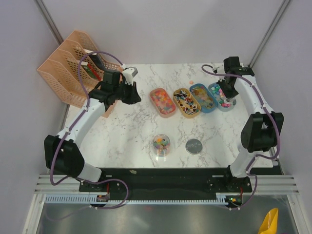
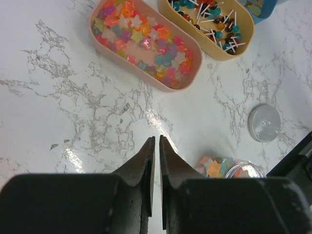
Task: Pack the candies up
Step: Scoop the fake candies from the storage box.
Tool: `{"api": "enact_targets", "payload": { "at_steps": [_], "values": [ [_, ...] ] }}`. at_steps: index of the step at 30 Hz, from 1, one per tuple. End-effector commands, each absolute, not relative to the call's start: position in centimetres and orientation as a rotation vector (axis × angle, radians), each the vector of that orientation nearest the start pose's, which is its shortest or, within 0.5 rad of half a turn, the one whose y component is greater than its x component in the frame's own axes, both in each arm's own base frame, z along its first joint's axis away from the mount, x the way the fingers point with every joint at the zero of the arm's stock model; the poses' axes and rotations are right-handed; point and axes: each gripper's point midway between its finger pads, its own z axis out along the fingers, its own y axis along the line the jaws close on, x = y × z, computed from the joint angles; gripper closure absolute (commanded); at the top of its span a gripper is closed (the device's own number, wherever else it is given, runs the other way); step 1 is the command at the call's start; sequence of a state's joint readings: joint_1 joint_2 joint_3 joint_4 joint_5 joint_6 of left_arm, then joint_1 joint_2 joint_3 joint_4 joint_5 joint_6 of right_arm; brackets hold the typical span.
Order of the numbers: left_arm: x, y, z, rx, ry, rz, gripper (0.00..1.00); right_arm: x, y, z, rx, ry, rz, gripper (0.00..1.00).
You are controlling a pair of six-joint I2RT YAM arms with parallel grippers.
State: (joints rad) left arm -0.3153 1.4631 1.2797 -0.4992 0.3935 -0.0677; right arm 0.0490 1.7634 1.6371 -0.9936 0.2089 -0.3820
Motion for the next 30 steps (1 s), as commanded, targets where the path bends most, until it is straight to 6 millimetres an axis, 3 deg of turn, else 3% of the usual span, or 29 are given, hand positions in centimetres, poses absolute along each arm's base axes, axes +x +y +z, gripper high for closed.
{"api": "enact_targets", "payload": {
  "at_steps": [1,7,10,14,16,18,23,30],
  "values": [
    [36.5,-19.1,21.1,0.478,2.195,-0.637,0.86,40.5,-5.0,17.9,-0.491,2.653,-0.427,1.0],
    [36.5,-19.1,20.3,0.484,2.211,-0.639,0.83,41.1,-5.9,16.3,-0.544,2.728,-0.46,1.0],
    [36.6,-19.2,19.8,0.489,2.222,-0.64,0.72,41.5,-6.0,15.8,-0.573,2.754,-0.469,1.0],
    [36.9,-19.3,19.4,0.497,2.23,-0.64,0.51,41.7,-6.5,14.9,-0.623,2.805,-0.497,1.0],
    [37.2,-19.3,19.3,0.498,2.231,-0.634,0.46,41.8,-6.7,14.5,-0.644,2.836,-0.51,1.0],
    [37.3,-19.2,19.2,0.496,2.234,-0.622,0.35,41.7,-6.8,14.0,-0.665,2.859,-0.513,1.0],
    [37.6,-19.2,18.9,0.499,2.241,-0.616,0.33,41.9,-7.0,13.3,-0.707,2.896,-0.514,1.0],
    [37.8,-19.0,18.5,0.518,2.246,-0.592,0.34,43.0,-6.9,10.2,-0.751,2.947,-0.491,1.0]
  ]
}}
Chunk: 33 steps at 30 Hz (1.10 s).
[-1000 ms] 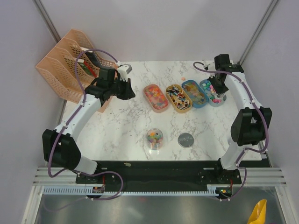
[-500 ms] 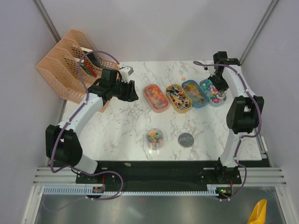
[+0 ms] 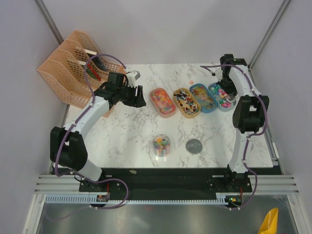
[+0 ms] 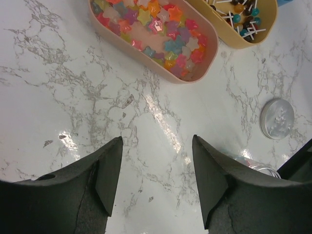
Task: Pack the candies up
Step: Scoop the fake candies from the storage box.
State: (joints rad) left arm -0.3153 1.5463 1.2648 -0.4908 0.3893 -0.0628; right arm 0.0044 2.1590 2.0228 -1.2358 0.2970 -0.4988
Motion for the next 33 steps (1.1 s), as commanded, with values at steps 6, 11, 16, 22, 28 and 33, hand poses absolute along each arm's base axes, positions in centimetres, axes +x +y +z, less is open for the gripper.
{"api": "enact_targets", "payload": {
  "at_steps": [6,11,16,22,28,33],
  "values": [
    [37.7,-18.7,17.3,0.526,2.273,-0.57,0.34,43.3,-6.8,8.2,-0.822,2.965,-0.469,1.0],
    [37.6,-18.5,16.3,0.535,2.298,-0.554,0.34,44.4,-6.9,7.7,-0.858,2.933,-0.48,1.0],
    [37.6,-18.3,15.5,0.532,2.318,-0.542,0.34,45.4,-7.4,8.3,-0.913,2.89,-0.525,1.0],
    [37.4,-17.9,14.8,0.559,2.323,-0.509,0.34,47.0,-7.5,7.8,-0.951,2.86,-0.535,1.0],
    [36.7,-17.1,13.7,0.58,2.344,-0.472,0.34,48.2,-6.8,6.6,-0.979,2.835,-0.517,1.0],
    [36.4,-16.9,13.2,0.588,2.355,-0.46,0.34,47.6,-5.5,4.5,-0.994,2.846,-0.444,1.0]
  ]
}}
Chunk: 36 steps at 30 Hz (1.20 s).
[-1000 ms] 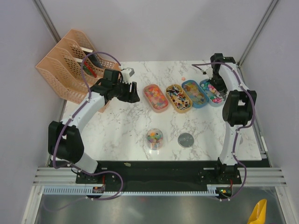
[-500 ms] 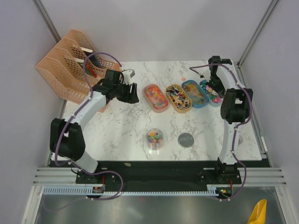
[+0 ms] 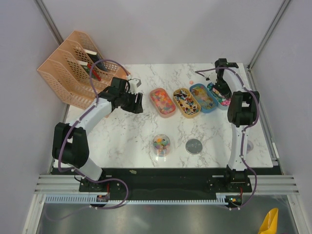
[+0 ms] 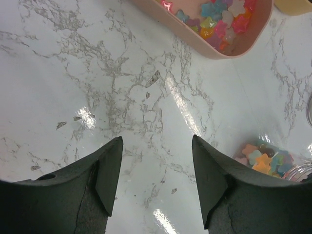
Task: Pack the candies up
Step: Scoop the fake candies from the storage box.
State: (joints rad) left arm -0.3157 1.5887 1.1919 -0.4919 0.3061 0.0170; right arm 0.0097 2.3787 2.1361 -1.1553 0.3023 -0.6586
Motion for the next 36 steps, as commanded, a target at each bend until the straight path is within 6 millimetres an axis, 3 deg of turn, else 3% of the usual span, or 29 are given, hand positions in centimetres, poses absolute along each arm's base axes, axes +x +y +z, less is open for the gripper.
{"api": "enact_targets", "payload": {
  "at_steps": [1,8,16,18,19,24,25,26,31,36],
  "values": [
    [36.4,-16.9,13.1,0.59,2.355,-0.455,0.34,47.5,-5.3,4.2,-0.991,2.843,-0.436,1.0],
    [36.4,-16.7,12.7,0.627,2.364,-0.429,0.34,46.6,-4.3,1.7,-0.924,2.852,-0.331,1.0],
    [36.8,-16.8,12.5,0.646,2.365,-0.409,0.34,46.4,-4.5,1.6,-0.853,2.839,-0.286,1.0],
    [36.8,-16.8,12.4,0.654,2.364,-0.405,0.34,46.8,-3.7,1.8,-0.837,2.814,-0.228,1.0],
    [36.9,-16.8,12.3,0.66,2.366,-0.398,0.34,46.8,-4.8,2.2,-0.766,2.816,-0.224,1.0],
    [37.3,-16.6,12.7,0.681,2.35,-0.378,0.34,46.5,-5.1,3.7,-0.67,2.748,-0.142,1.0],
    [37.4,-16.6,12.8,0.681,2.35,-0.378,0.34,46.4,-5.2,4.9,-0.657,2.721,-0.152,1.0],
    [37.5,-16.7,12.8,0.682,2.348,-0.377,0.34,45.5,-4.9,4.4,-0.654,2.729,-0.116,1.0],
    [37.6,-16.9,13.2,0.669,2.343,-0.394,0.34,44.7,-4.6,6.7,-0.644,2.648,-0.101,1.0],
    [37.6,-17.0,13.7,0.671,2.326,-0.397,0.34,44.5,-3.7,10.6,-0.654,2.526,-0.081,1.0]
  ]
}}
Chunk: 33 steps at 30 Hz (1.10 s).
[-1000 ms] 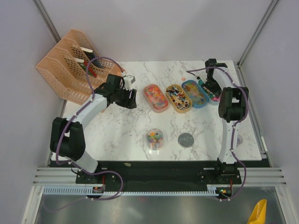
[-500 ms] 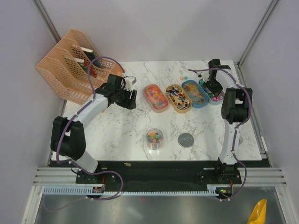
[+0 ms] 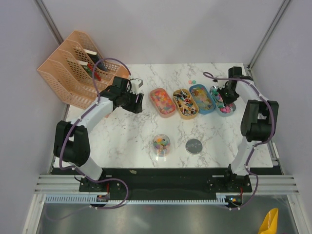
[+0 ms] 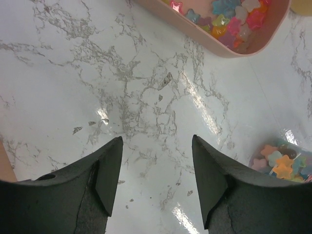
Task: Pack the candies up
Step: Scoop the fake candies from the storage box.
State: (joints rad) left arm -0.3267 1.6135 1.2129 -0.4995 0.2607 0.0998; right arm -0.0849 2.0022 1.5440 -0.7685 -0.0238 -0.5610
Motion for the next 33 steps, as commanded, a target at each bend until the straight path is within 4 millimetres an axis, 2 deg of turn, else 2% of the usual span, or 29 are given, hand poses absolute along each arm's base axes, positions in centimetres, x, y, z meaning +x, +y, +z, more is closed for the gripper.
{"api": "enact_targets", "payload": {
  "at_steps": [1,7,9,12,14,15,16,18,19,20,21,22,24,25,27,31,33],
  "values": [
    [37.6,-17.0,13.9,0.67,2.319,-0.397,0.34,44.4,-3.6,11.9,-0.652,2.495,-0.081,1.0],
    [37.7,-17.2,15.1,0.662,2.288,-0.41,0.34,44.3,-3.5,16.3,-0.638,2.417,-0.115,1.0],
    [37.6,-17.3,15.9,0.664,2.268,-0.42,0.34,43.4,-3.4,17.3,-0.657,2.423,-0.108,1.0],
    [37.7,-17.4,17.0,0.67,2.241,-0.42,0.34,41.5,-2.5,18.6,-0.78,2.432,-0.115,1.0],
    [37.6,-17.4,17.9,0.674,2.22,-0.414,0.34,39.5,-1.3,18.8,-0.942,2.442,-0.117,1.0],
    [37.7,-17.1,18.2,0.662,2.219,-0.396,0.34,38.4,-1.7,19.6,-0.988,2.44,-0.158,1.0],
    [37.7,-16.9,18.5,0.655,2.214,-0.386,0.34,36.9,0.3,19.0,-1.115,2.442,-0.141,1.0],
    [37.7,-16.3,18.6,0.631,2.218,-0.356,0.34,35.1,0.9,20.2,-1.274,2.377,-0.199,1.0],
    [37.6,-16.0,18.5,0.615,2.226,-0.345,0.34,33.9,1.2,19.7,-1.346,2.375,-0.211,1.0],
    [37.5,-15.8,18.6,0.584,2.231,-0.341,0.34,33.0,2.8,19.7,-1.477,2.317,-0.208,1.0],
    [37.4,-15.5,18.5,0.57,2.238,-0.336,0.34,32.2,3.1,20.6,-1.512,2.279,-0.248,1.0],
    [37.0,-15.3,18.3,0.557,2.245,-0.341,0.34,31.2,4.4,20.4,-1.595,2.247,-0.252,1.0],
    [36.6,-15.0,17.9,0.538,2.258,-0.343,0.34,30.3,5.5,20.9,-1.643,2.203,-0.263,1.0],
    [36.1,-14.9,17.6,0.529,2.266,-0.349,0.34,29.6,7.0,20.9,-1.695,2.17,-0.251,1.0],
    [35.5,-14.7,17.1,0.518,2.278,-0.35,0.34,28.8,8.4,20.9,-1.705,2.161,-0.226,1.0],
    [34.6,-14.1,17.3,0.504,2.265,-0.347,0.34,26.4,12.4,20.1,-1.882,2.054,-0.244,1.0],
    [34.4,-13.4,17.5,0.492,2.257,-0.327,0.34,25.9,13.2,19.5,-1.944,2.024,-0.306,1.0]
  ]
}}
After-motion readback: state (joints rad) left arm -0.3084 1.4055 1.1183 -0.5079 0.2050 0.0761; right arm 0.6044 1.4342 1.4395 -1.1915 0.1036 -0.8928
